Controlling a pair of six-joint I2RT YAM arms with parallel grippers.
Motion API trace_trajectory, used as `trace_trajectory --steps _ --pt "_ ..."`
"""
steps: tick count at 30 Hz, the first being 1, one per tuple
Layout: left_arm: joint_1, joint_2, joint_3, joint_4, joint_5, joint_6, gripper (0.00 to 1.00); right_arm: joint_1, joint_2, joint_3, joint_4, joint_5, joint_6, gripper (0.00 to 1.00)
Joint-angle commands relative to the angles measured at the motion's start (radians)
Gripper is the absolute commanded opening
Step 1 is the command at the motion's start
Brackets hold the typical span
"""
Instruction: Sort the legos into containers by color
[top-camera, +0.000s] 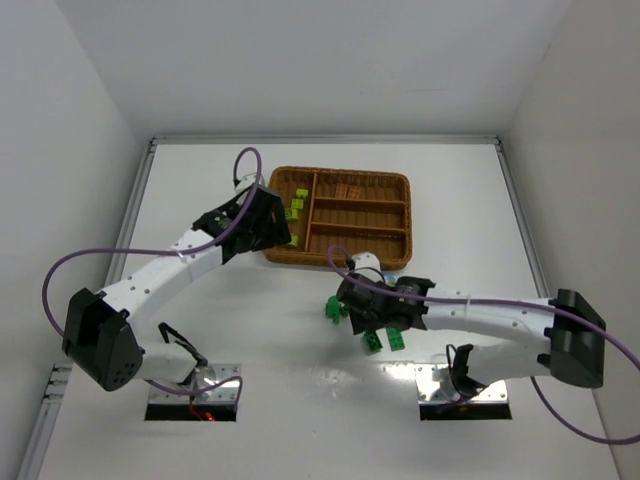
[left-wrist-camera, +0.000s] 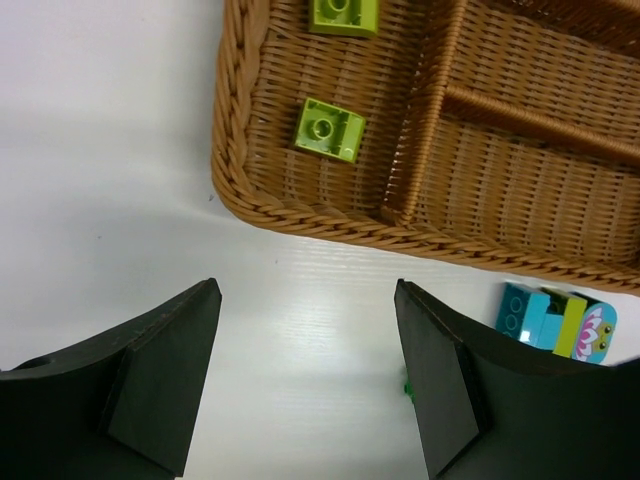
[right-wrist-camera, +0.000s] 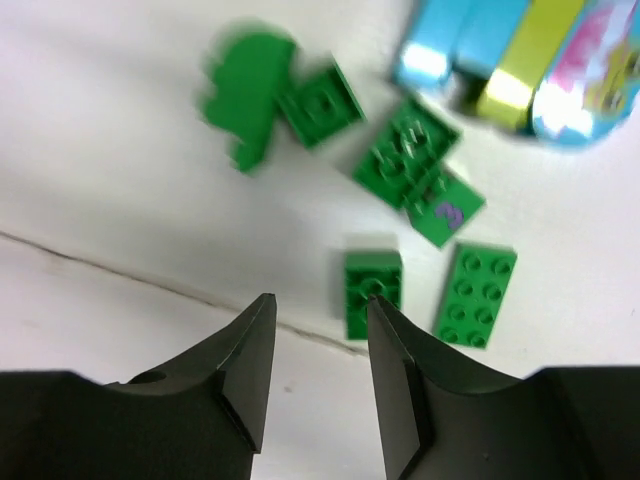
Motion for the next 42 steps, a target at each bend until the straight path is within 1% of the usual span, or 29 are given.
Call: trace_trajectory --steps 1,5,8,10,12,13,16,17,19,20,21,23,24,26,28,30,31,32,34,36,38,40,42 --pt "0.016 -0.014 0.008 -0.02 -0.04 0.019 0.77 -0.029 -0.019 0.132 -0.042 0.084 -0.066 0.42" --pt "0.016 -0.014 0.008 -0.044 -0.059 0.01 0.77 -0.103 0.121 0.291 -0.042 0.094 -0.167 0.42" --pt "0.025 -0.037 0.008 -0.064 -0.068 0.01 0.77 -0.16 0.163 0.351 -0.016 0.094 -0.213 0.42" --pt "0.025 -0.048 -0.003 -0.064 -0.068 0.01 0.77 -0.184 0.163 0.351 -0.016 0.071 -0.227 0.44" --pt "0.025 -0.057 -0.003 -0.064 -0.068 0.01 0.77 -0.199 0.138 0.313 -0.005 0.04 -0.218 0.45" --pt "0.025 -0.057 -0.003 -0.064 -0.059 0.01 0.77 -0.216 0.093 0.287 0.016 0.026 -0.202 0.45" --pt "0.025 -0.057 -0.012 -0.064 -0.059 0.01 0.77 -0.239 0.006 0.131 0.027 -0.032 -0.155 0.46" --pt "0.025 -0.057 -0.012 -0.064 -0.059 0.01 0.77 -0.24 -0.042 0.103 0.027 -0.047 -0.141 0.47" --pt "0.025 -0.057 -0.012 -0.064 -0.05 0.01 0.77 -0.24 -0.087 0.042 0.001 -0.058 -0.129 0.54" --pt "0.025 -0.057 -0.012 -0.064 -0.049 0.01 0.77 -0.23 -0.11 0.025 -0.013 -0.058 -0.118 0.65" --pt "0.025 -0.057 -0.022 -0.064 -0.049 0.01 0.77 -0.23 -0.158 0.011 -0.022 -0.058 -0.104 0.71" --pt "0.025 -0.048 -0.022 -0.064 -0.049 0.01 0.77 -0.221 -0.199 -0.031 -0.022 -0.078 -0.095 0.8" --pt "0.025 -0.048 -0.022 -0.055 -0.049 0.01 0.77 -0.221 -0.215 -0.04 -0.022 -0.078 -0.095 0.87" --pt "0.025 -0.048 -0.022 -0.055 -0.04 0.01 0.77 -0.221 -0.224 -0.064 -0.022 -0.101 -0.095 0.89" --pt "0.025 -0.039 -0.022 -0.055 -0.04 0.01 0.77 -0.212 -0.224 -0.075 -0.01 -0.115 -0.112 0.89" --pt "0.025 -0.03 -0.022 -0.046 -0.031 0.01 0.77 -0.191 -0.19 -0.075 0.002 -0.115 -0.112 0.89" --pt "0.025 -0.03 -0.022 -0.046 -0.031 0.01 0.77 -0.177 -0.173 -0.075 0.002 -0.071 -0.112 0.89" --pt "0.025 -0.03 -0.022 -0.046 -0.031 0.01 0.77 -0.166 -0.155 -0.063 -0.016 -0.071 -0.086 0.89" --pt "0.025 -0.03 -0.022 -0.046 -0.031 0.01 0.77 -0.166 -0.095 -0.046 -0.025 -0.103 -0.112 0.89" --pt "0.025 -0.03 -0.022 -0.046 -0.031 0.01 0.77 -0.126 -0.081 -0.075 0.031 -0.13 -0.125 0.89" --pt "0.025 -0.02 -0.022 -0.046 -0.031 0.01 0.77 -0.114 -0.081 -0.104 0.064 -0.141 -0.126 0.89" --pt "0.025 -0.02 -0.022 -0.046 -0.031 0.01 0.77 -0.101 -0.092 -0.127 0.073 -0.141 -0.113 0.85" --pt "0.025 -0.02 -0.022 -0.046 -0.031 0.01 0.77 -0.092 -0.092 -0.141 0.073 -0.141 -0.113 0.83"
